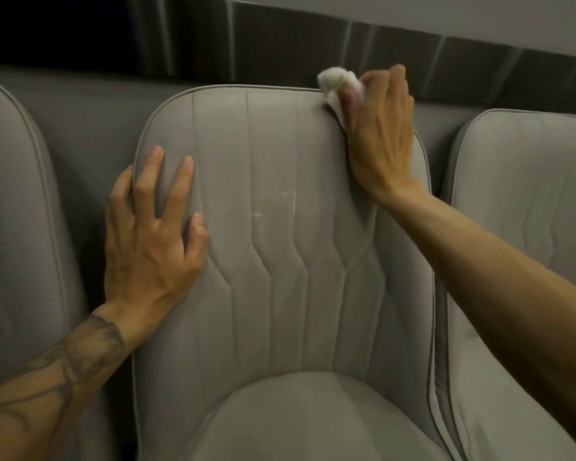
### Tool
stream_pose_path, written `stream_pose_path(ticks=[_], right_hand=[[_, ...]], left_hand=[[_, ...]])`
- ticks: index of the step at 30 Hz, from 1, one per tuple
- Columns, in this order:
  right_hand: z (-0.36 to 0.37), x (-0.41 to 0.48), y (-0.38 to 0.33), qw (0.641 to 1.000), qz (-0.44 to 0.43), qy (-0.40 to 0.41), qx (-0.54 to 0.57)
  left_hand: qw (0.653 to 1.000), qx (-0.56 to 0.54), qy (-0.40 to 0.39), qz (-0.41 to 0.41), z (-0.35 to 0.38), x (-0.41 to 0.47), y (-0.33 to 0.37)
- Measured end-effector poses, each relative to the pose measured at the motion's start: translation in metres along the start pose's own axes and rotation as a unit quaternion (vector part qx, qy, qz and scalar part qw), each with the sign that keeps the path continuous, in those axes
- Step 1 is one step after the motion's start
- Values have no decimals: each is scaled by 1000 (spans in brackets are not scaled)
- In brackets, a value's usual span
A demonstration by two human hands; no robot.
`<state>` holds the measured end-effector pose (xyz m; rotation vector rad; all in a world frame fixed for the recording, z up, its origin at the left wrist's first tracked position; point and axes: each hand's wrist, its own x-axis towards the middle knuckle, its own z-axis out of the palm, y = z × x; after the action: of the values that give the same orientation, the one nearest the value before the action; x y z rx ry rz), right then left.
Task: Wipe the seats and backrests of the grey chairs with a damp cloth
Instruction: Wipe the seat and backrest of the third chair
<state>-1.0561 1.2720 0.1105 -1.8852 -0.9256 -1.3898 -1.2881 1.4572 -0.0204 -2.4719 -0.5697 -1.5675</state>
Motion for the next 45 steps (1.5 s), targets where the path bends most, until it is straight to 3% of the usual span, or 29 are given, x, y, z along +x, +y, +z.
stream_pose_path(ticks=[2,6,8,11,14,17,20,23,26,29,32,35,38,43,45], right_hand=[[7,-8,-10,999,35,15,-2],[-2,-87,-22,993,-86,-78,1],[-6,-77,-10,987,-124,-100,-2],[1,-41,-4,998,-41,-36,9],[12,-77,-20,1000,8,-7,-11],[5,-149,-24,991,-88,-99,-1],[0,-145,-4,976,-170,-136,3],[11,-117,0,990,-124,-71,-17],[18,-152,-10,997,-54,-50,-21],[10,-215,-20,987,-104,-119,-6],[9,-205,-10,980,-157,-122,-17],[20,-168,-6,994,-80,-65,-21],[21,-196,-21,998,-3,-57,-16],[14,-212,-9,976,-181,-114,-29],[19,-194,-2,983,-154,-94,-34]], left_hand=[[1000,0,3,2,1,0,1],[1000,1,5,2,0,-1,1],[1000,1,6,2,0,0,2],[1000,2,2,0,1,-1,0],[1000,2,8,5,1,-2,1],[1000,3,9,4,-1,-1,1],[1000,7,5,2,-2,-1,4],[1000,8,8,2,-2,-1,1],[1000,8,9,5,-1,-1,1],[1000,12,10,5,-1,-1,2],[1000,13,8,6,-2,-1,3],[1000,18,11,4,-1,-2,2],[1000,16,12,7,-1,-1,3],[1000,16,10,3,-2,0,4],[1000,15,11,2,-2,-1,3]])
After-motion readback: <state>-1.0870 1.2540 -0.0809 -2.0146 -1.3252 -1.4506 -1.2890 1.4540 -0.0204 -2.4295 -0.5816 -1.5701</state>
